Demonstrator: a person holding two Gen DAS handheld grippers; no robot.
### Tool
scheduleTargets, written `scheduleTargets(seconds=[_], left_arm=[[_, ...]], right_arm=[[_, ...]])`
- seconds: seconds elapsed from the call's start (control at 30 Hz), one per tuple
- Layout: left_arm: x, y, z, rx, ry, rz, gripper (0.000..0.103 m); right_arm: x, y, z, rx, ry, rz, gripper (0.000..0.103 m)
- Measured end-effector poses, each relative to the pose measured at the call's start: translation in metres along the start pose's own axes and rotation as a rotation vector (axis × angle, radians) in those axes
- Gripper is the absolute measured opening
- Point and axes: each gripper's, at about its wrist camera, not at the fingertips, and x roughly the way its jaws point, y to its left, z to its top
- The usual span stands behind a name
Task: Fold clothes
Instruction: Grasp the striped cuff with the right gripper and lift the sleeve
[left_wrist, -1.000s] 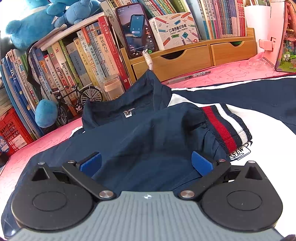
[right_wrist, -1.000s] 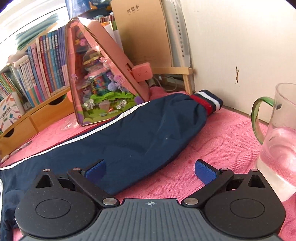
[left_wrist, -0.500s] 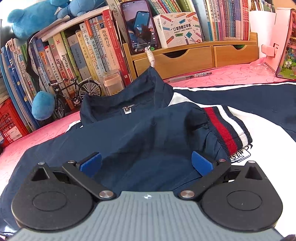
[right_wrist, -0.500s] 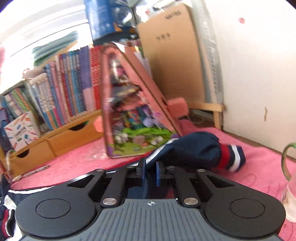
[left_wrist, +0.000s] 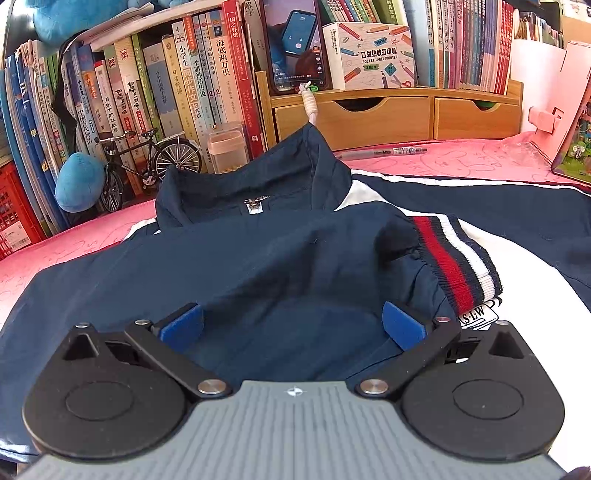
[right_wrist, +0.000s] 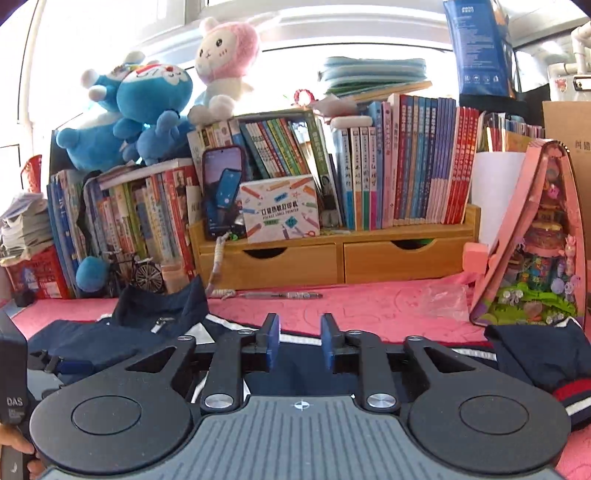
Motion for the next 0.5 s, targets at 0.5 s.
scheduleTargets(seconds=[0.5], left_arm=[[0.000,-0.004,0.001,0.007,-0.004,0.018,0.103]], right_arm=[[0.039,-0.160,-0.049,0.144,0.215,-0.489,0.079]])
